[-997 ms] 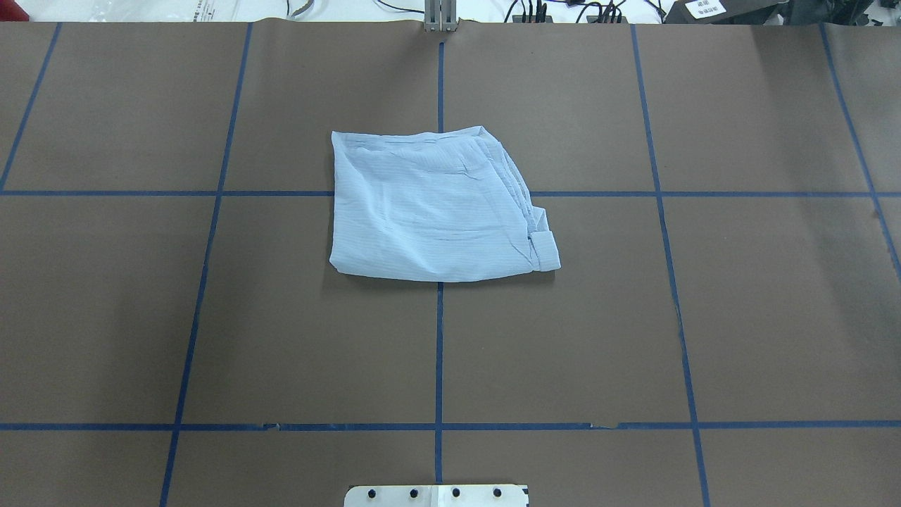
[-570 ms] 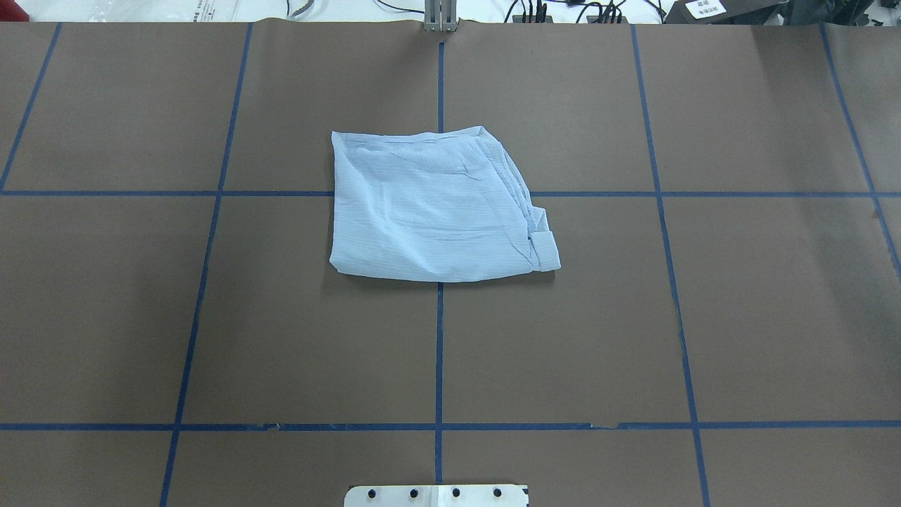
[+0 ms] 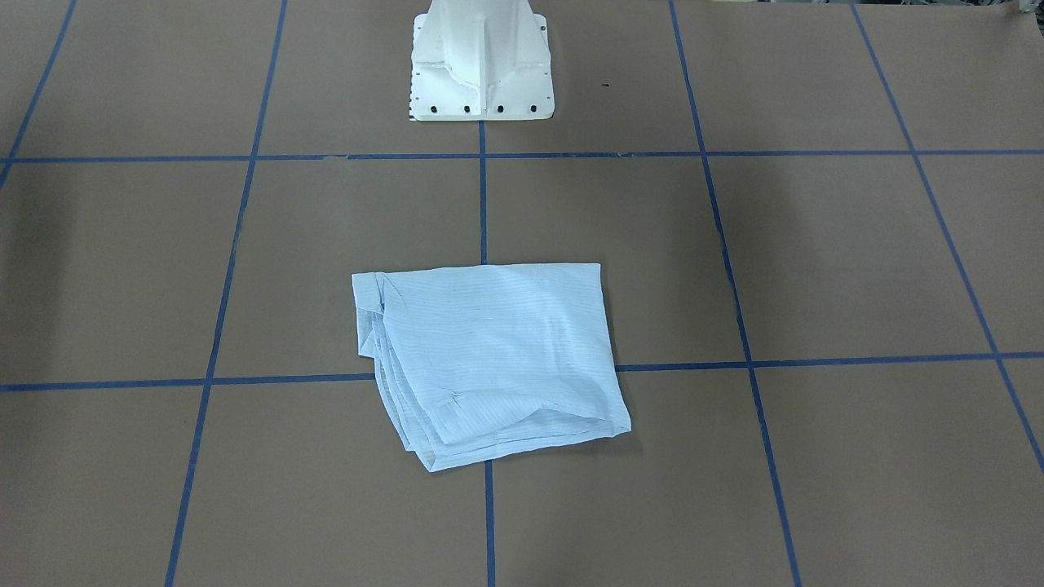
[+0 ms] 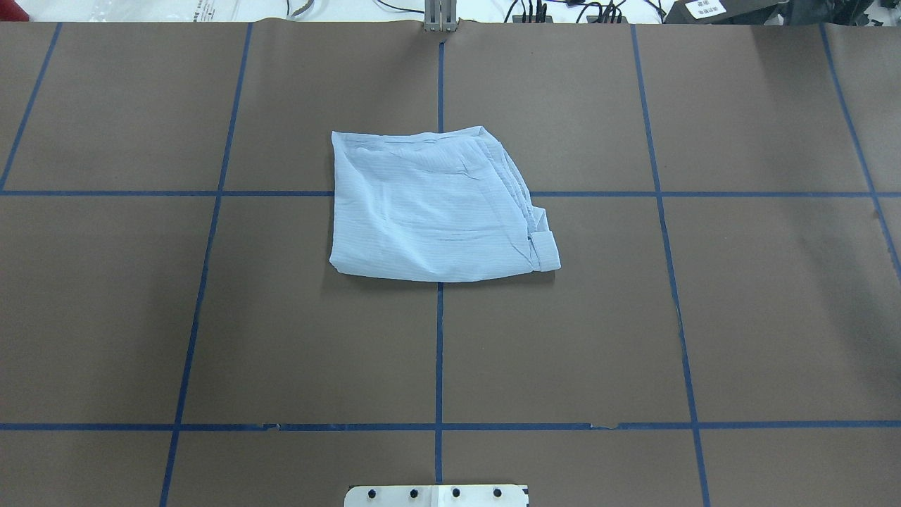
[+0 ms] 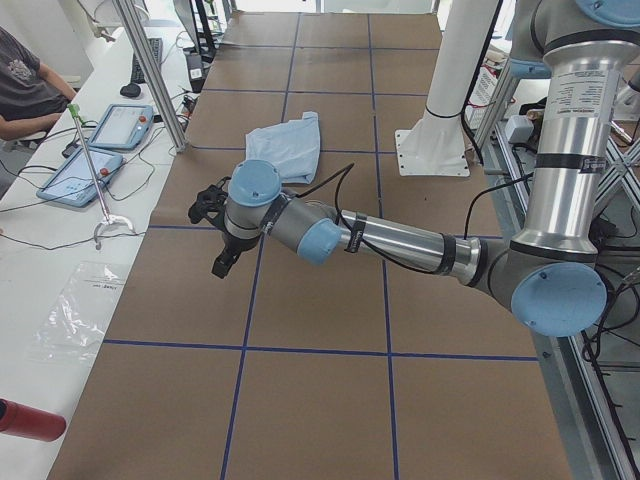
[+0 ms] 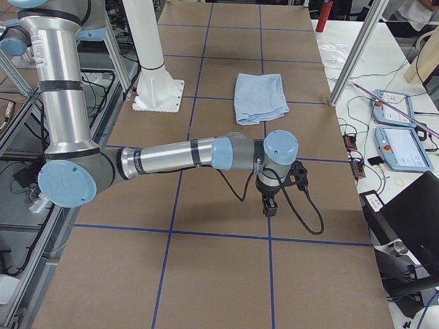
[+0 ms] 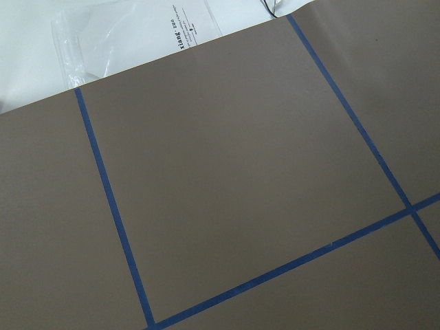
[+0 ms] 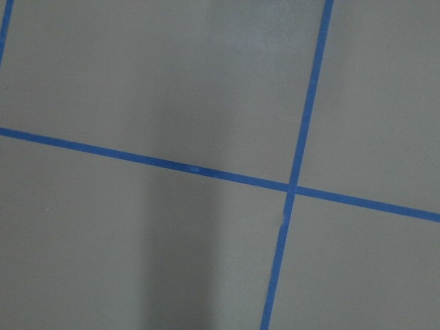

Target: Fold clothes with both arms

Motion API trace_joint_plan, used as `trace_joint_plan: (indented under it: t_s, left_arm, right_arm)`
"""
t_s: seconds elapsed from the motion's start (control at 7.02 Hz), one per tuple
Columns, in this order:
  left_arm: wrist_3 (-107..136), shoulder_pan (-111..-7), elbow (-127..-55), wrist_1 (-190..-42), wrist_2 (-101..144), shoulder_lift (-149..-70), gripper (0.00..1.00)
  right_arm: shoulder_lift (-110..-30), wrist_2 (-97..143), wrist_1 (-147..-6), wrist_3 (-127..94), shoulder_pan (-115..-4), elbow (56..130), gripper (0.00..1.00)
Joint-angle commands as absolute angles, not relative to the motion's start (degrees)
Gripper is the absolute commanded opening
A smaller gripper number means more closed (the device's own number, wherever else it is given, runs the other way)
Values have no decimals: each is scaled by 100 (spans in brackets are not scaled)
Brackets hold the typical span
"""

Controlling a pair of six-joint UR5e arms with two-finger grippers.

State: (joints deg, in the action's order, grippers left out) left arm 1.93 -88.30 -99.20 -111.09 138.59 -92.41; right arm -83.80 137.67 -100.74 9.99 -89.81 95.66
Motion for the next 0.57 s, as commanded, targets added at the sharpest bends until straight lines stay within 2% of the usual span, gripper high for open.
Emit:
trace_joint_plan:
  t_s: [0.0, 0.14, 0.28, 0.43]
  left_arm:
    - [210, -8842, -10176, -11537, 13808, -8703, 100]
    - [194, -8833, -9943, -11584, 13834, -8771, 100]
    - [202, -8842, -10297, -11523, 14060, -8667, 100]
    - [211, -8833, -10309, -11505, 14071, -8675, 100]
  right_arm:
    - [-8933, 13799, -10064, 1002, -8816, 10259, 100]
    - [-8860, 13712, -10063, 1011, -8676, 10266, 100]
    - [-8798, 13676, -10063, 1002, -8675, 10309, 100]
    - [-8702, 13650, -10063, 1002, -8666, 10344, 100]
